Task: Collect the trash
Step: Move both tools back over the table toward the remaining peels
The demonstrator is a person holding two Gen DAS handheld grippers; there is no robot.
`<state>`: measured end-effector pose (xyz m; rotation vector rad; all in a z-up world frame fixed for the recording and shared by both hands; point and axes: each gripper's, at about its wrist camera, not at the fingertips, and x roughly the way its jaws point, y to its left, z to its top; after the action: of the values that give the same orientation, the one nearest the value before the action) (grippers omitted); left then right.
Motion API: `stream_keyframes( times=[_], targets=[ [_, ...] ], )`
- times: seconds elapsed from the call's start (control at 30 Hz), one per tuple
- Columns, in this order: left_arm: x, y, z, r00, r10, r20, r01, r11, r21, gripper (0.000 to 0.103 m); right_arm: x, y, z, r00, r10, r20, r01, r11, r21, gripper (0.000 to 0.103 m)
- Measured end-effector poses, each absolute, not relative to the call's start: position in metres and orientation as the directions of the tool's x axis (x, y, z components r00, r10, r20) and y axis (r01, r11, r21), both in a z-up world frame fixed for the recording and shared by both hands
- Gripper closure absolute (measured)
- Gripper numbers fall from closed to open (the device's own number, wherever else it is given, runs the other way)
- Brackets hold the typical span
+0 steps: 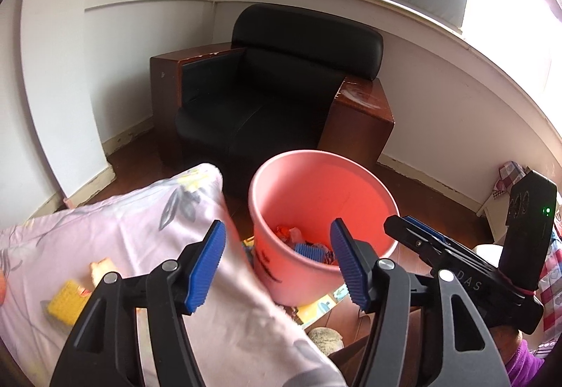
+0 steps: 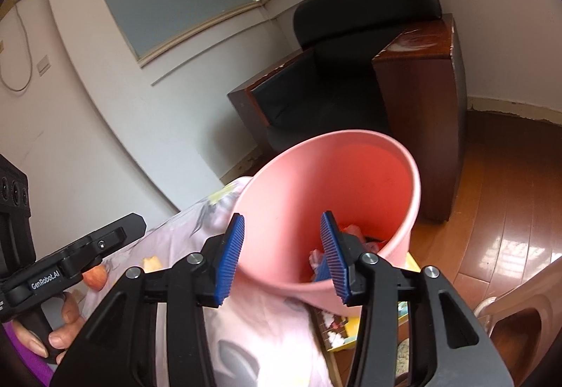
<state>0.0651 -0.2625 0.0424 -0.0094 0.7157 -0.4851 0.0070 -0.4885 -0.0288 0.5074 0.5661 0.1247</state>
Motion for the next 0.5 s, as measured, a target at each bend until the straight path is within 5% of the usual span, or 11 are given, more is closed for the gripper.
stream_keyframes(
  times=[0.5],
  targets=[
    [0.009, -0.185, 0.023, 0.641, -0.363, -0.677, 0.322, 0.927, -0.192, 0.042, -0.022, -0.41, -0.041, 0.745, 0.402, -0.532, -0.124, 0.867, 0.483, 0.057]
  ],
)
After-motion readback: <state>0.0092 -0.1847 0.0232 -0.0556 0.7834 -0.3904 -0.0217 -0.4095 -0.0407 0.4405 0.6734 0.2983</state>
